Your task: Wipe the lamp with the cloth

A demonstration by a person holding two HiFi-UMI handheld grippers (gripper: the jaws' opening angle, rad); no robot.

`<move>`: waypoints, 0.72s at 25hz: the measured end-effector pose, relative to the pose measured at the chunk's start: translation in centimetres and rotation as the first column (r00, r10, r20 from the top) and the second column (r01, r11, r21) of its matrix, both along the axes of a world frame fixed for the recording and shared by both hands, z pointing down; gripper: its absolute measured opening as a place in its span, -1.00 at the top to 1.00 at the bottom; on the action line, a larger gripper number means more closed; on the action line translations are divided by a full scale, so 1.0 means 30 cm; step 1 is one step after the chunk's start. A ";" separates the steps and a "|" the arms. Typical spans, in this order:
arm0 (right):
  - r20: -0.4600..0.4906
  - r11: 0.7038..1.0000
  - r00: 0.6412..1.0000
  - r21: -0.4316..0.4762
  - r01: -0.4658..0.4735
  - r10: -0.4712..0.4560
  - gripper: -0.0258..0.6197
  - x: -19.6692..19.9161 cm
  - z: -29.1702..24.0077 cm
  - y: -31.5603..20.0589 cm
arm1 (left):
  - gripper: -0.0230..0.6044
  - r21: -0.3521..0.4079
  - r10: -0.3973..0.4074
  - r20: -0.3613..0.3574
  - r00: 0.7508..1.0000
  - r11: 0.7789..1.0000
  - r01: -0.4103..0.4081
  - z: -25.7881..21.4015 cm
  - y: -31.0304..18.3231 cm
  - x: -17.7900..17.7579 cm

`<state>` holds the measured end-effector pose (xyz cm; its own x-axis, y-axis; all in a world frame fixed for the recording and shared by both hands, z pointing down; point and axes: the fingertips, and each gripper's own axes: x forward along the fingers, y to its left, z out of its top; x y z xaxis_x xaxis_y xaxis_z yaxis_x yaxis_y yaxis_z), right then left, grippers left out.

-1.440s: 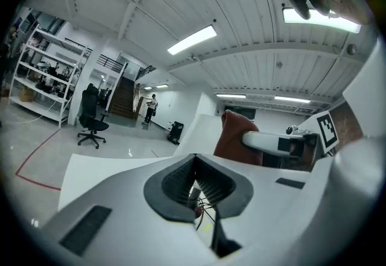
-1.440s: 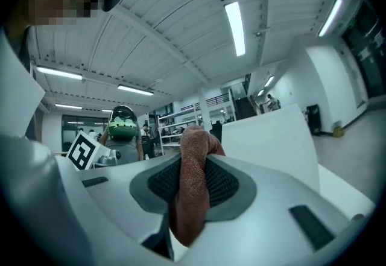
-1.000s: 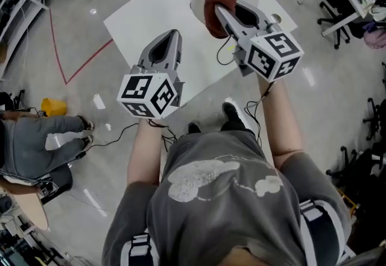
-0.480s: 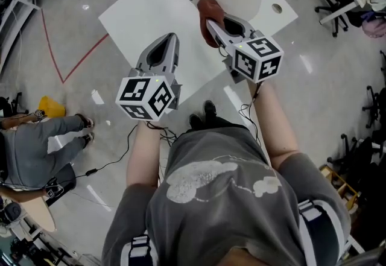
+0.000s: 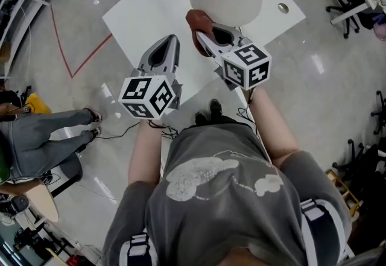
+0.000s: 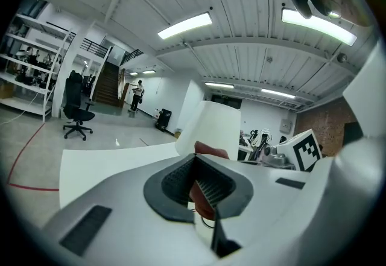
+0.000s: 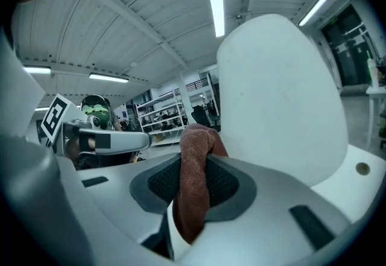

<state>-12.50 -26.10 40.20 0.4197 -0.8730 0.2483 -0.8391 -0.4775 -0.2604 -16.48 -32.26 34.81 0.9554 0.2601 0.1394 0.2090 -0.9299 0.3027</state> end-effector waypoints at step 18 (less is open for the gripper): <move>-0.136 0.980 0.978 0.143 -0.140 0.160 0.64 0.089 -0.344 -0.043 | 0.90 0.006 0.081 -0.099 0.992 0.997 -0.081 -0.135 -0.138 0.132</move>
